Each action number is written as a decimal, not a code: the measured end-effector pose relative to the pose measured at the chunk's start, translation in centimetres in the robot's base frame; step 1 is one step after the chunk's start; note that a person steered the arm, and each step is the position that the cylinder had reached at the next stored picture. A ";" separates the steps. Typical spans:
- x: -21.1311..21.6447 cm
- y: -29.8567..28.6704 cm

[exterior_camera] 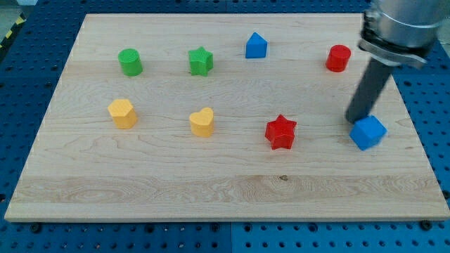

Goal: Move the blue cube to the bottom right side of the board

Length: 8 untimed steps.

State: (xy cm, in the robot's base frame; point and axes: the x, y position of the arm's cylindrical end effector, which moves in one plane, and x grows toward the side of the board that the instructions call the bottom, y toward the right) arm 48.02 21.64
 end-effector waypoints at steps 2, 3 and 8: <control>4.7 0.9; 4.4 -2.6; 2.6 -4.3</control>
